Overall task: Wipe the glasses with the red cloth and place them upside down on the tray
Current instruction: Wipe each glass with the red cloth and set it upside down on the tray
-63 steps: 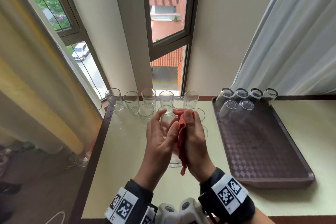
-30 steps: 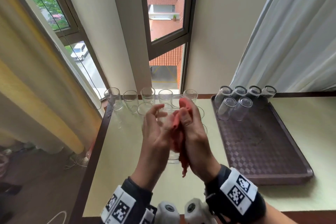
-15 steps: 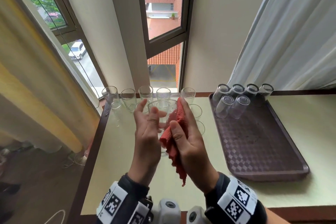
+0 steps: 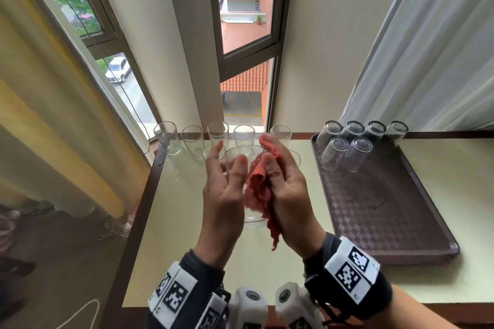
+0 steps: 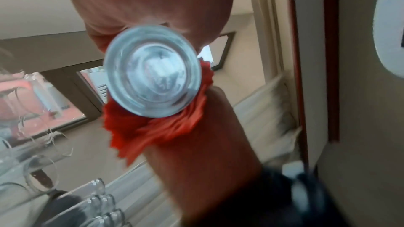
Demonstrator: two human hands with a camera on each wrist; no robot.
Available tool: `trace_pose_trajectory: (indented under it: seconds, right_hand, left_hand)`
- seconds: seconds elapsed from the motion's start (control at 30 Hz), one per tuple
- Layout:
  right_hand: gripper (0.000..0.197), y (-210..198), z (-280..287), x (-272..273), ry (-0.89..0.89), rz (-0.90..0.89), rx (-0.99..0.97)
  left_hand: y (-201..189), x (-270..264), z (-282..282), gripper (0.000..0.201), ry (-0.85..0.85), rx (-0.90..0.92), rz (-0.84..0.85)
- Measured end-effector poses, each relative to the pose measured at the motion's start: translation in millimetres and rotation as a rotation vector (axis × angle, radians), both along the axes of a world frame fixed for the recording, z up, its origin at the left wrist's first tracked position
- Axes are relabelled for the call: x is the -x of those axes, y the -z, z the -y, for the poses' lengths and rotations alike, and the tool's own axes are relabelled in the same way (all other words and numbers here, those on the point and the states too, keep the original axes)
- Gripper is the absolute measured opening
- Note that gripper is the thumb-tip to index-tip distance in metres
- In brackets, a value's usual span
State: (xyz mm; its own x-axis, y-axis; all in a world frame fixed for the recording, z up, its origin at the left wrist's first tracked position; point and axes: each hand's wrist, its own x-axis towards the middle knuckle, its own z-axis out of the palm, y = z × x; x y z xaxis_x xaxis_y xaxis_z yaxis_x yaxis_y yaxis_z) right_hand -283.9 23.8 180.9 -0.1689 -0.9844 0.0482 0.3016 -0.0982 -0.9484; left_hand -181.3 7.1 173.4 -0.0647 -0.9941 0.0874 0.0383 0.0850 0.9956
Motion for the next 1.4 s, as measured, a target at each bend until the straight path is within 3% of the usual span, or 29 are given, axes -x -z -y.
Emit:
trace_pose_trajectory:
  seconds: [0.1, 0.2, 0.37, 0.53, 0.63, 0.77, 0.87, 0.97, 1.03, 1.17, 1.27, 1.4]
  right_hand:
    - [0.056, 13.4, -7.0, -1.5, -0.005, -0.181, 0.058]
    - [0.063, 12.9, -8.8, -2.7, -0.016, -0.166, 0.068]
    - [0.049, -14.4, 7.0, 6.3, -0.058, 0.079, 0.008]
    - [0.064, -24.5, 20.8, 10.9, -0.064, 0.188, -0.025]
    - [0.072, -18.9, 20.2, 1.5, 0.011, 0.049, 0.000]
    - [0.071, 3.9, 13.1, -4.9, 0.071, -0.306, 0.096]
    - [0.073, 14.5, 3.0, -5.6, 0.024, -0.426, 0.131]
    - [0.071, 9.1, 2.6, -2.9, 0.001, -0.340, 0.145]
    - [0.056, -2.5, 8.9, -0.8, 0.000, -0.210, 0.113]
    - [0.054, -23.0, 15.2, 0.5, -0.015, 0.041, 0.008]
    - [0.052, -20.8, 11.7, -0.3, -0.031, 0.027, 0.031]
    - [0.048, -8.0, 6.0, -2.1, 0.053, -0.181, 0.120]
  left_hand:
    - [-6.5, -4.0, 2.7, 0.047, 0.024, -0.115, -0.146]
    - [-6.9, -4.0, 6.4, 0.049, 0.077, -0.138, -0.156]
    - [-0.6, 0.0, 6.7, 0.051, 0.073, 0.088, 0.129]
    - [-1.5, 3.0, 6.0, 0.067, 0.053, 0.182, 0.218]
    - [-7.0, 4.3, 6.6, 0.061, 0.043, 0.149, 0.170]
    - [-13.8, -0.3, 10.9, 0.041, 0.028, 0.049, -0.043]
    - [-15.9, -4.3, 11.2, 0.044, 0.057, -0.044, -0.185]
    - [-13.0, -2.4, 7.3, 0.035, 0.058, 0.005, -0.160]
    - [-8.6, 0.2, 2.4, 0.032, 0.042, 0.101, -0.058]
    - [-5.4, 6.0, -7.0, 0.046, 0.028, 0.231, 0.141]
    - [-7.6, 5.1, -7.0, 0.052, 0.007, 0.203, 0.129]
    - [-6.2, 2.0, -5.1, 0.057, -0.022, 0.152, 0.039]
